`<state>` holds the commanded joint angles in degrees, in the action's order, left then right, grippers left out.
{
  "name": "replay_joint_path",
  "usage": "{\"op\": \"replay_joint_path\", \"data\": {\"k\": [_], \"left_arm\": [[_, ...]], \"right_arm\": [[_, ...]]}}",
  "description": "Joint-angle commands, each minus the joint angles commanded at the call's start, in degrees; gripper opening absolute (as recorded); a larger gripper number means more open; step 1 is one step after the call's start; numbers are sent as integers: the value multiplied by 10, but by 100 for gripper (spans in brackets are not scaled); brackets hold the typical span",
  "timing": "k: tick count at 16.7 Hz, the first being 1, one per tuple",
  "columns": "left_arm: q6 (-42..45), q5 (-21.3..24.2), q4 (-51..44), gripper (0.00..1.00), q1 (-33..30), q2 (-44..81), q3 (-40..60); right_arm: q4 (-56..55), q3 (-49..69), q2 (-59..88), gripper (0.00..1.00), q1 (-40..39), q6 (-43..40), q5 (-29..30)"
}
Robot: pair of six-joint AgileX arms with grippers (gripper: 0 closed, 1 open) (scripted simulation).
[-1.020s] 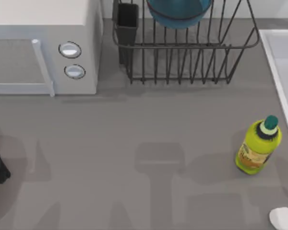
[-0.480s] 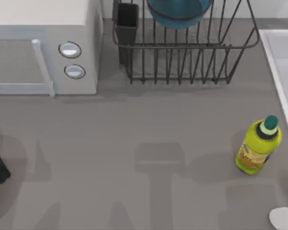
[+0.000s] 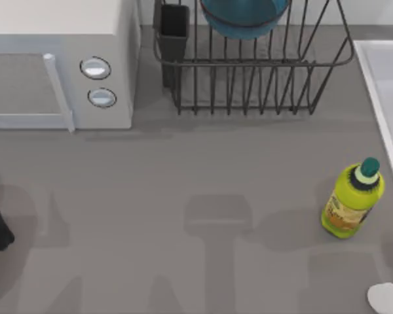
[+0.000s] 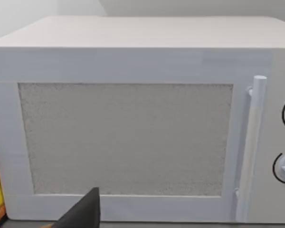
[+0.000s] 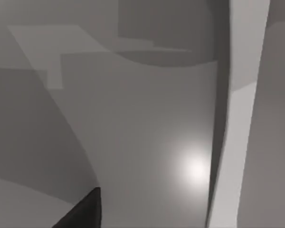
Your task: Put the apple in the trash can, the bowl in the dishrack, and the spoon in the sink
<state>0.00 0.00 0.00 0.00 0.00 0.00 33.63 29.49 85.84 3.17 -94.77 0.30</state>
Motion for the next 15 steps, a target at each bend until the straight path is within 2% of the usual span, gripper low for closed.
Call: {"op": "replay_joint_path", "data": {"k": [11, 15], "left_arm": [[0, 0, 0, 100, 0, 0, 0], [0, 0, 0, 100, 0, 0, 0]], "right_arm": [[0, 0, 0, 2, 0, 0, 0], [0, 0, 0, 0, 0, 0, 0]]}}
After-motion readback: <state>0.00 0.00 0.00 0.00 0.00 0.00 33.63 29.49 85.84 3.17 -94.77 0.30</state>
